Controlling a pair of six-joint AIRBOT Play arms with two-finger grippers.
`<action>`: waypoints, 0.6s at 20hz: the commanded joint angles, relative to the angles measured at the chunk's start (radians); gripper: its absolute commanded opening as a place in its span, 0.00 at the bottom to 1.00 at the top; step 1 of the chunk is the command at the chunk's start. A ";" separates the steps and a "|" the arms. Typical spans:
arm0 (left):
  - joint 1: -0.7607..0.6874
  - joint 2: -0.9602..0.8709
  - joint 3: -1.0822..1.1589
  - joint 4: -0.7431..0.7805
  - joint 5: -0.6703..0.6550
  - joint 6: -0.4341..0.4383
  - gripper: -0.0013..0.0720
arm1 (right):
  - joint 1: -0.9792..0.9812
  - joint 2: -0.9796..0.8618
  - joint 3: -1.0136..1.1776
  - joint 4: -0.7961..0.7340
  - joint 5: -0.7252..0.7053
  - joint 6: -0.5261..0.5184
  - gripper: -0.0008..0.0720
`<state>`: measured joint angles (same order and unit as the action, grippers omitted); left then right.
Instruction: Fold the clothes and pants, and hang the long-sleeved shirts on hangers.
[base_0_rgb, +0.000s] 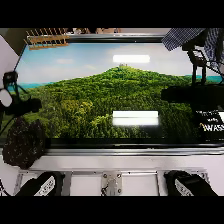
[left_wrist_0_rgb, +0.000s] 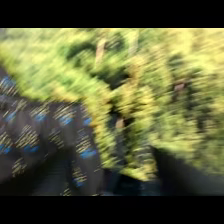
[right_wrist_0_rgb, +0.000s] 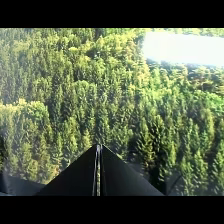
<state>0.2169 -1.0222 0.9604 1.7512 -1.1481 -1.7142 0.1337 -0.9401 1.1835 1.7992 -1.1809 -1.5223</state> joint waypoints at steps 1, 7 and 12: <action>0.158 0.058 -0.244 0.079 0.143 -0.019 0.96 | 0.001 0.000 0.000 0.000 0.000 0.000 0.02; 0.294 0.051 -0.430 0.081 0.405 -0.018 0.95 | 0.001 0.000 0.000 0.000 0.000 0.000 0.02; 0.298 -0.114 -0.381 0.079 0.370 -0.019 0.95 | 0.001 0.000 0.000 0.000 0.000 0.000 0.02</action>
<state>0.5056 -1.0554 0.5591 1.8286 -0.7704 -1.7317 0.1337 -0.9401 1.1835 1.7988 -1.1809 -1.5223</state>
